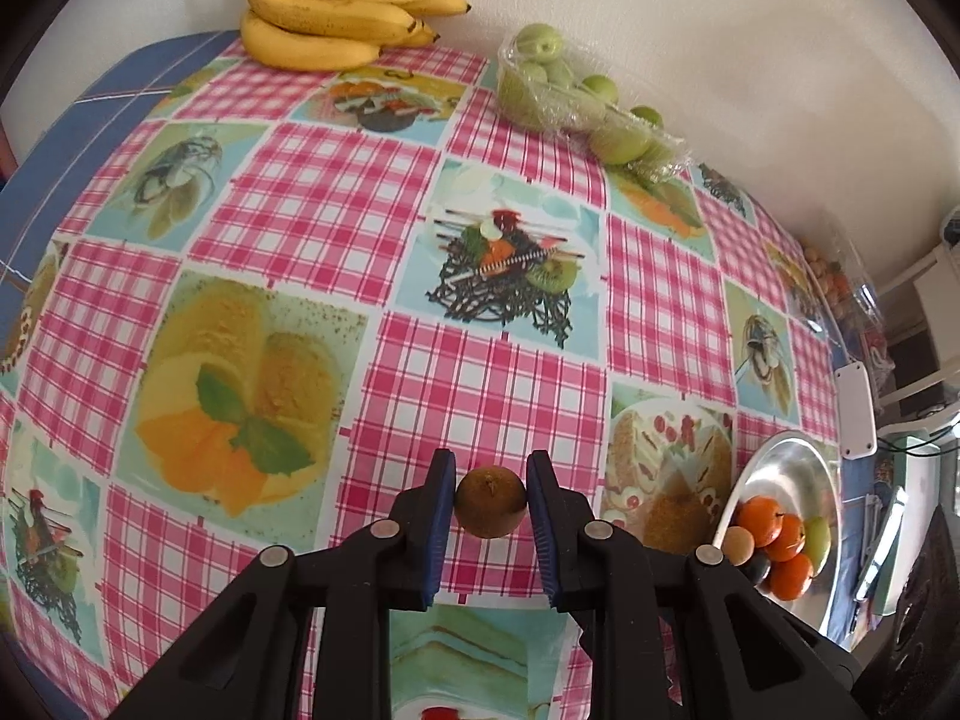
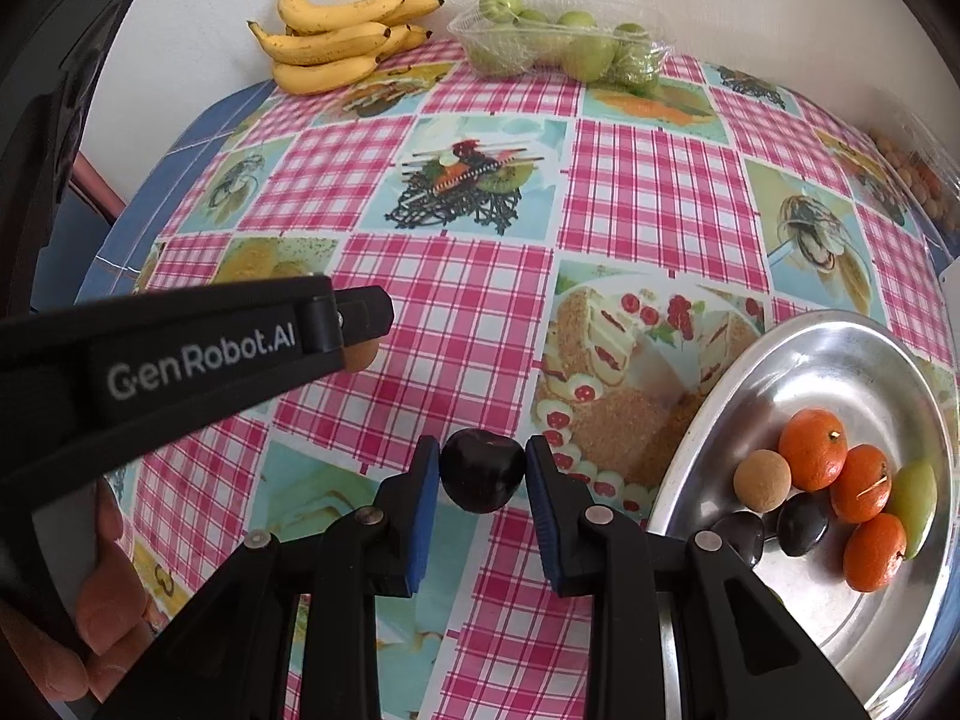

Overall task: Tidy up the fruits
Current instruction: 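Lift the plum and kiwi and carry both over the steel bowl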

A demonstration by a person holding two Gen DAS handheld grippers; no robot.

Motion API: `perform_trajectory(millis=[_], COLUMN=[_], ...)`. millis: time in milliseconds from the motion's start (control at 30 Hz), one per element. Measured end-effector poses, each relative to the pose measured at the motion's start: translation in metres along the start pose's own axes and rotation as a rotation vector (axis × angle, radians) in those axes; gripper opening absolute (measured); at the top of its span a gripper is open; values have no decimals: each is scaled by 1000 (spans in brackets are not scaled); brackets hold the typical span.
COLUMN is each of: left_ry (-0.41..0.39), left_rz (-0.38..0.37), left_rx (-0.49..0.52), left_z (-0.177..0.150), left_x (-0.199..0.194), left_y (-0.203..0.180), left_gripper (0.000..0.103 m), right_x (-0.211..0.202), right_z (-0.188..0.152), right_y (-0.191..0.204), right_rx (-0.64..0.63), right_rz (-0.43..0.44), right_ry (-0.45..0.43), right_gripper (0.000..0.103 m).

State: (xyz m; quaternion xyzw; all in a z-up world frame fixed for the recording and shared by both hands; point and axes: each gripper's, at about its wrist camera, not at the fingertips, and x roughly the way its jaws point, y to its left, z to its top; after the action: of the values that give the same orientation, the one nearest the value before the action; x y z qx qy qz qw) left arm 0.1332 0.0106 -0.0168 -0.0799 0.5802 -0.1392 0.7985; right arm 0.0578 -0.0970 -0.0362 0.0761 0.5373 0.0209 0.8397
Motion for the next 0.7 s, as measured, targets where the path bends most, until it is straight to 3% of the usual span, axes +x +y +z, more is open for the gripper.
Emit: perform_trajectory(millis=[333, 700], left_ry=[-65, -88], left_rz=[0, 23], left_rx=[7, 16], left_z=[5, 2], left_x=[-26, -35], left_y=[-1, -3], left_gripper=[26, 26], right_x=[-33, -34], right_z=[5, 2], right_y=[-3, -9], right_rx=[17, 33], right_rz=[17, 9], right_ry=[-82, -76], right_gripper=[30, 30])
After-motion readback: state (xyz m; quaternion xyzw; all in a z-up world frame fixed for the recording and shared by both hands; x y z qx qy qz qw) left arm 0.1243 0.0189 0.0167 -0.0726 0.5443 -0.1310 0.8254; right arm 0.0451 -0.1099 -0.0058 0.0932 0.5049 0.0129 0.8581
